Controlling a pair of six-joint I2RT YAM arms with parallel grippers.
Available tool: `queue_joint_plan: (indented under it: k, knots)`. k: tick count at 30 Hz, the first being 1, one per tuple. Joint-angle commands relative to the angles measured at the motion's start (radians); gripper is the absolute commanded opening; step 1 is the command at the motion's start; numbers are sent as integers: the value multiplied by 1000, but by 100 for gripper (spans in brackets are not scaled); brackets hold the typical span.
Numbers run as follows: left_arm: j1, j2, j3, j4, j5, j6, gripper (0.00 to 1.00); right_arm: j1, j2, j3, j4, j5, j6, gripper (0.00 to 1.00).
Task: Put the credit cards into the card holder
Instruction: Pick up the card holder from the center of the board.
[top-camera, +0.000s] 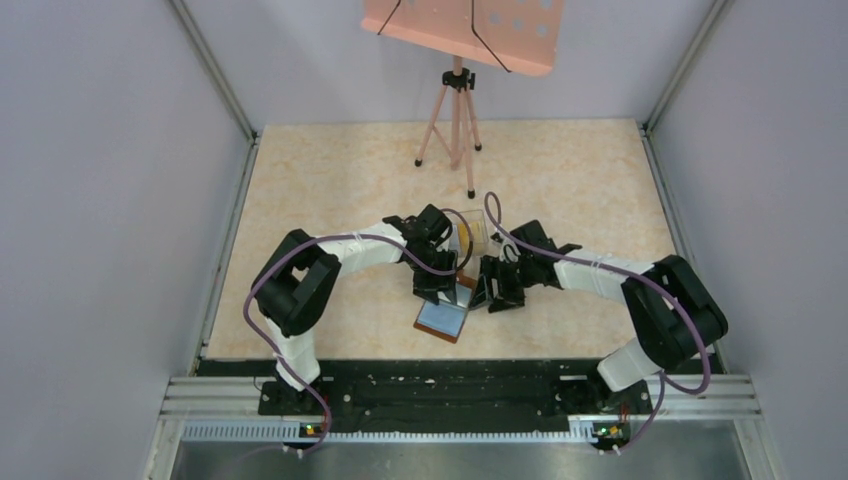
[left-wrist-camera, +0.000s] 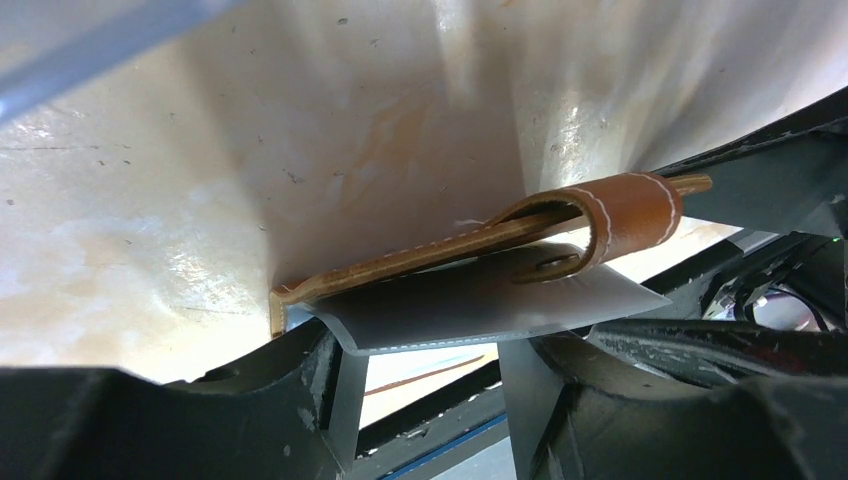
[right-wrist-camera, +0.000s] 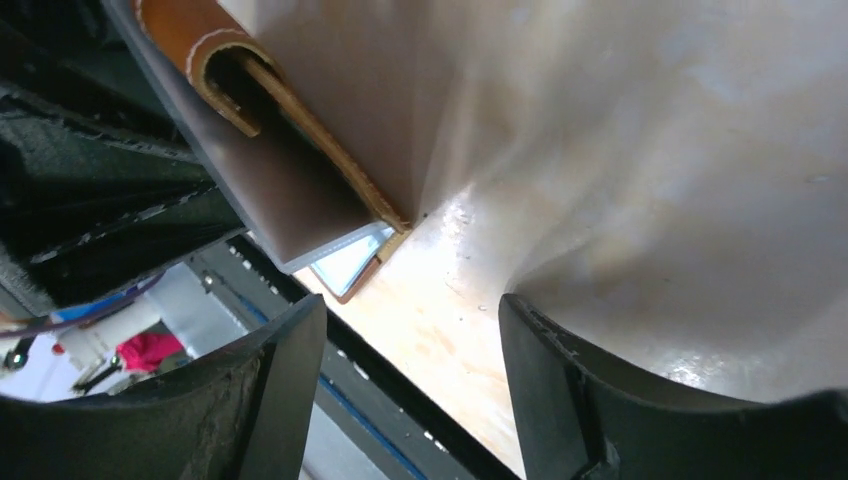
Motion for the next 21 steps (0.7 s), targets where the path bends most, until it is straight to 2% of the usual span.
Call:
queue_joint_plan:
  k: [1,5,8,11,14,17,18,21]
  knots:
    - [-1,7,-3,28,5,11,53,-10,20,-32,164,-102,25,65]
    - [-1,5,-16,41,17,7,52,-11,76,-27,260,-156,40,65]
    - [-1,2,-20,40,18,9,52,-10,127,6,266,-143,34,59]
    - [-1,-4,-22,41,19,11,52,-10,178,38,290,-133,23,48]
    - [-1,-10,-23,41,22,15,51,-11,215,66,331,-153,19,33]
    - [-1,-37,-26,42,21,20,51,-12,218,81,341,-179,13,3]
    - [-1,-49,-28,42,18,22,52,-12,206,81,340,-183,10,0]
    - [1,-101,-35,47,5,24,54,-19,144,79,315,-194,-4,0]
